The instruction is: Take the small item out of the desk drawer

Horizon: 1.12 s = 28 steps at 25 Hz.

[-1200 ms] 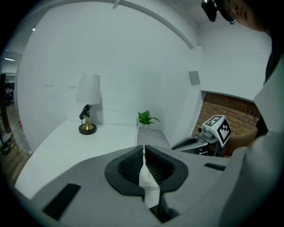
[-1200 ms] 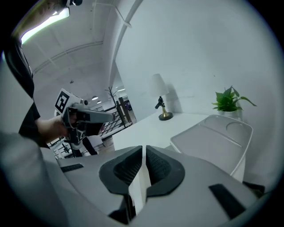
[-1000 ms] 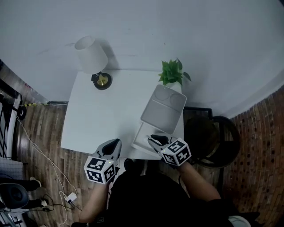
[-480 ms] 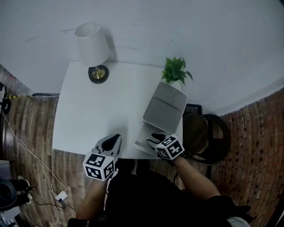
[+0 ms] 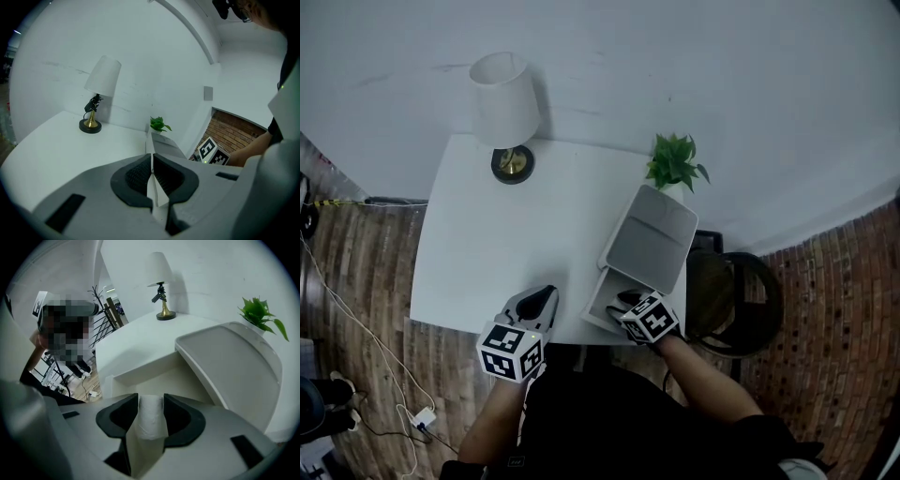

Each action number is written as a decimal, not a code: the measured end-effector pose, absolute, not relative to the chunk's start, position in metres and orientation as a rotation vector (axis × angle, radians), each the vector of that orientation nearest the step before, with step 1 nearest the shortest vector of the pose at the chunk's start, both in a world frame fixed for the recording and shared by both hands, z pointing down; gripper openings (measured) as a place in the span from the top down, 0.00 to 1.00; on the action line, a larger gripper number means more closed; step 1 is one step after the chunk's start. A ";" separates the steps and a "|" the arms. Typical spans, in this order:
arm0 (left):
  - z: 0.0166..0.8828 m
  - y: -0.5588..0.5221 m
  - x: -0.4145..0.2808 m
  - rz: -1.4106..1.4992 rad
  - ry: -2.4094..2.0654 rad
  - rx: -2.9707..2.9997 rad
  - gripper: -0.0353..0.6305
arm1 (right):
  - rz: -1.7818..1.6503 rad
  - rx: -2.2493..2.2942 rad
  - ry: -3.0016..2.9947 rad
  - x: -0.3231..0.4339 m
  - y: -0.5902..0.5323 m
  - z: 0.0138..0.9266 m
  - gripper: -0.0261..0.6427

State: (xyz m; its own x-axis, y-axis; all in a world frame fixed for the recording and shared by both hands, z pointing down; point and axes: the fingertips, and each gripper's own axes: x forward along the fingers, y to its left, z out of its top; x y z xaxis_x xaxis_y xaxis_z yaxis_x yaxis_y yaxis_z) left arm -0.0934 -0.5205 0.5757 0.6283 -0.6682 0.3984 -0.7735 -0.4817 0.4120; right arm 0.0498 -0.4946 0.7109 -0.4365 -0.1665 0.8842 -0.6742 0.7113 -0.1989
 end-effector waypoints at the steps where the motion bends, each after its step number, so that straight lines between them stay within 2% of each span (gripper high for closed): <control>1: 0.576 -0.521 -0.095 0.247 -1.131 2.284 0.91 | 0.662 0.633 -1.963 0.050 -0.494 0.713 0.71; 15: 0.553 -0.521 -0.093 0.254 -1.165 2.322 0.91 | 0.592 0.532 -1.921 0.047 -0.485 0.717 0.72; 28: 0.496 -0.532 -0.061 0.251 -1.177 2.451 0.91 | 0.590 0.750 -2.260 0.062 -0.531 0.621 0.72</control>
